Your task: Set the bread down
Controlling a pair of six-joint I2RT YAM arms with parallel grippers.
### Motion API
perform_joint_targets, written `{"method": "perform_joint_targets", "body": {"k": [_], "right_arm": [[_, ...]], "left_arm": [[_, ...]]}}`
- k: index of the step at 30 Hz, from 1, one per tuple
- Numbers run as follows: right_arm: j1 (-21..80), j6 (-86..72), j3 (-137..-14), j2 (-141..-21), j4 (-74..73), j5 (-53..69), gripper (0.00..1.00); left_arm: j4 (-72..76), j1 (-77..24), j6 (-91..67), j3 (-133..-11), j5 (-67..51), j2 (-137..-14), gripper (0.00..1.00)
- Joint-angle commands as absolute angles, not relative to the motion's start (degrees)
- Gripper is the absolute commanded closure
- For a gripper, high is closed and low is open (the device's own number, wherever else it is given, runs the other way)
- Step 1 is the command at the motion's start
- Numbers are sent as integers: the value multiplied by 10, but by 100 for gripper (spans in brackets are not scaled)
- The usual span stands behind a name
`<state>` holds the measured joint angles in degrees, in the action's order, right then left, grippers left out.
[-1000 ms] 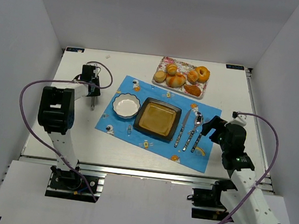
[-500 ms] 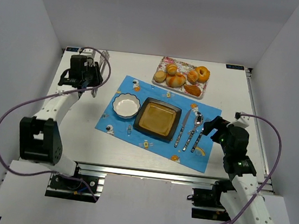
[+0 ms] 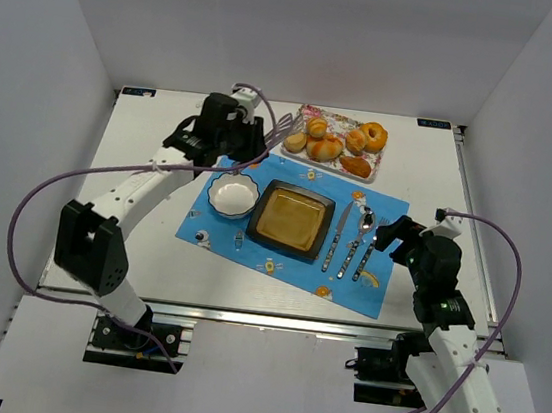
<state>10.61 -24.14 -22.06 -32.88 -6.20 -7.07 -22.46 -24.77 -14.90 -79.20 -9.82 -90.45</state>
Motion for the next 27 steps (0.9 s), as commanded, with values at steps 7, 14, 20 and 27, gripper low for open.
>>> {"method": "perform_joint_targets", "body": {"k": [7,14,20,27], "right_arm": [[107,-236,-234,-302,-55,-76,11],[107,-235,-233,-303,-54,-82,11],[107,-235,-232,-306,-53,-85,11],[108,-236,-229,-304,-47,-79,11]], "left_arm": [[-332,-385,-121,-1055,143,-1084,39],[-453,-403,-114,-1262,274,-1231,38],[-428,-403,-105,-1252,268,-1240,32],[-410,-403,-88,-1268,229,-1270,29]]}}
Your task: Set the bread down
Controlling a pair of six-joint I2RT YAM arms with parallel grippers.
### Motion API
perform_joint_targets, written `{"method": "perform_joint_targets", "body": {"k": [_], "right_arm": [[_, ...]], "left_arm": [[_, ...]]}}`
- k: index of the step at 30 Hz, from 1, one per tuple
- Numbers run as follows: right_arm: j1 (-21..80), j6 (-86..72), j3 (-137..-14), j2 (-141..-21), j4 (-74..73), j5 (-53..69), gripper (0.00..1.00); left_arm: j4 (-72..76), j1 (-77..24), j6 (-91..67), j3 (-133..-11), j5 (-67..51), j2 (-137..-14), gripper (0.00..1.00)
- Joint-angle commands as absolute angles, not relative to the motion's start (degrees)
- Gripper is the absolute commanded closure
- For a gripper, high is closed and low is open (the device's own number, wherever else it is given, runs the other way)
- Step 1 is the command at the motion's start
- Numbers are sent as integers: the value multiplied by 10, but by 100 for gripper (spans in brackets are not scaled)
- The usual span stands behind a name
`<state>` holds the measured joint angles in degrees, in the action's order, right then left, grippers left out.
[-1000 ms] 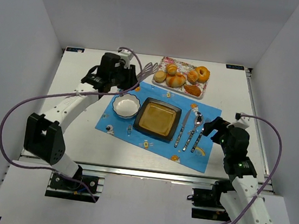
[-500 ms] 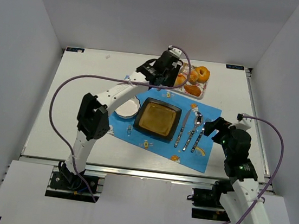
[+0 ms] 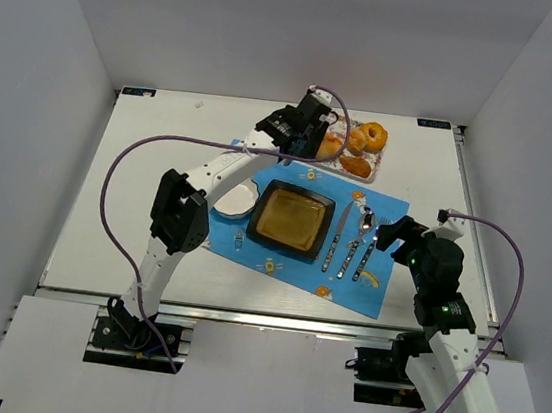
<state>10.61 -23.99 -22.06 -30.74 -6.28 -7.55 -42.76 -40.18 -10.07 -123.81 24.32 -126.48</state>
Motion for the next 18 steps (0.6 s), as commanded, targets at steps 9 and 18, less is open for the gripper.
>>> {"method": "perform_joint_targets", "body": {"k": [9,18], "right_arm": [[107,-236,-229,-301,-47,-83,11],[107,-237,-225,-301,-42,-83,11]], "left_arm": [[-399,-403,-95,-1294,223,-1304,26],[-391,-403,-101,-1297,245,-1322,32]]}}
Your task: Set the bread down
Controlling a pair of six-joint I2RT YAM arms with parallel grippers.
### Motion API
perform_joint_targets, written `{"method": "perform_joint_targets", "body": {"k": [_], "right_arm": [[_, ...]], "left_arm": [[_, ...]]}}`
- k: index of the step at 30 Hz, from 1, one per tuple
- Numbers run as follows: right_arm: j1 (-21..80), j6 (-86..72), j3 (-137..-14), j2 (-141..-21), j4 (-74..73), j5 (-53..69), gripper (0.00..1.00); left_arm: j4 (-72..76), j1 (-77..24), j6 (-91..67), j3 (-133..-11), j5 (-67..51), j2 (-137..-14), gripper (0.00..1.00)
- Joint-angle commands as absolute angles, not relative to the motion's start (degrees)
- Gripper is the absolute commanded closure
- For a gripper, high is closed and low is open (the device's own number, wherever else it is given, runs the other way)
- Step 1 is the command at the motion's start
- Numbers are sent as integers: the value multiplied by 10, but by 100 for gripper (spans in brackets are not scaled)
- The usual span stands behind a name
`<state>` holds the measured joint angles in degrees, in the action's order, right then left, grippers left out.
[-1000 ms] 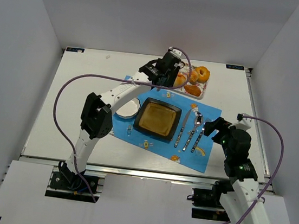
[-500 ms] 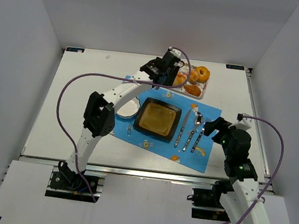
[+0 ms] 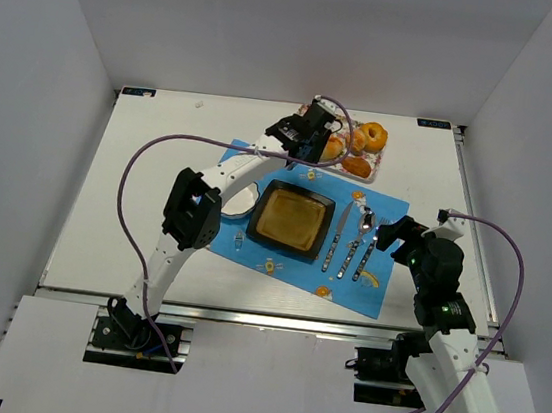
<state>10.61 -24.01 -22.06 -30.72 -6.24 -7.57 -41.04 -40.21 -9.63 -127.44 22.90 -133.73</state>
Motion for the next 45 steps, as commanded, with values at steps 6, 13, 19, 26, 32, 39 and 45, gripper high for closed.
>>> {"method": "perform_joint_targets", "body": {"k": [6,13,19,26,32,39,45], "right_arm": [[108,-237,-222,-303,-39,-83,11],[108,-231,-221,-305,-30,-60,11],[107,-229,-218,-301,-26,-57,11],[107,-227,-224,-301,-35,-51,11],[107,-226,-225,-287,-42,-58,11],[107,-226,-224,-277,-45,-57,11],[107,-229,-220,-272,-37,-50,11]], "left_arm": [[-344,-403,-100,-1260,256,-1299,51],[-338,-403,-100,-1232,268,-1253,68],[-309,-412,-97,-1151,268,-1149,69],[-261,-446,-94,-990,258,-1001,63],[-331,-514,-178,-873,394,-915,64],[-393,-603,-283,-732,416,-815,64],[-452,-652,-376,-661,419,-823,66]]}}
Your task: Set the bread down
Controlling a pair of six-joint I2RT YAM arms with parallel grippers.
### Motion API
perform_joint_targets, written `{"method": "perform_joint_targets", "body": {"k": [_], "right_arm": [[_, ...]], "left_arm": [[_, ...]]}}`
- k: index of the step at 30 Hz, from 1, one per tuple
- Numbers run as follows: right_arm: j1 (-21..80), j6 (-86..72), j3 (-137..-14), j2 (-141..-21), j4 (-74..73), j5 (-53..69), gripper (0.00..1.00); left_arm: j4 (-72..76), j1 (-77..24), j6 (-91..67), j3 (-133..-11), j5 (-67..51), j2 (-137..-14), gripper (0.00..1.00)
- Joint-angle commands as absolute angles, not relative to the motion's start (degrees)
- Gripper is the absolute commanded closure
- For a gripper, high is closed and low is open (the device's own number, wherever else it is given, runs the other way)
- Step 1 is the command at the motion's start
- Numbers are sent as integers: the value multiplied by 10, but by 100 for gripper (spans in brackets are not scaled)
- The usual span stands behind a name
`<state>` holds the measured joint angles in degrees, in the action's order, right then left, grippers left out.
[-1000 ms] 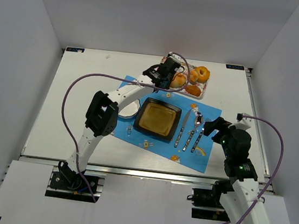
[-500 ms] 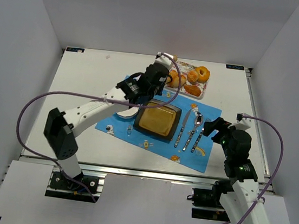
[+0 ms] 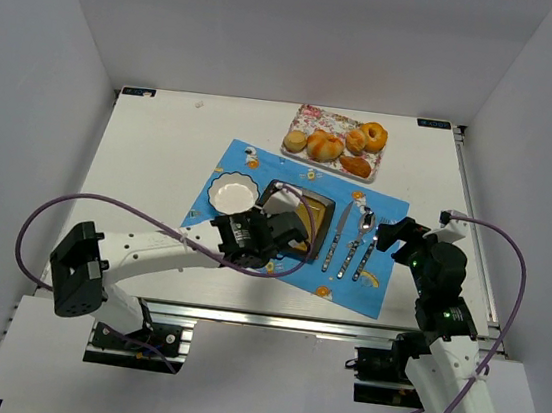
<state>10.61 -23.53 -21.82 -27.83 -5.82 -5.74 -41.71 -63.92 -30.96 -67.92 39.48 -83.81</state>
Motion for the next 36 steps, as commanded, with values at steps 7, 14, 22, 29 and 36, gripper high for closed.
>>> {"method": "perform_joint_targets", "body": {"k": [7,14,22,29,36], "right_arm": [[107,-229,-222,-272,-43,-54,11],[107,-230,-220,-270,-40,-55,11],[107,-233,-219,-266,-40,-56,11],[107,-232,-220,-266,-40,-57,11],[107,-232,-221,-261,-45,-66,11]], "left_arm": [[-511,-693,-439,-672,452,-866,62],[-490,-711,-439,-664,425,-843,40],[-495,-712,-446,-674,420,-824,39],[-469,-712,-417,-709,465,-791,38],[-386,-631,-322,-745,423,-804,34]]}}
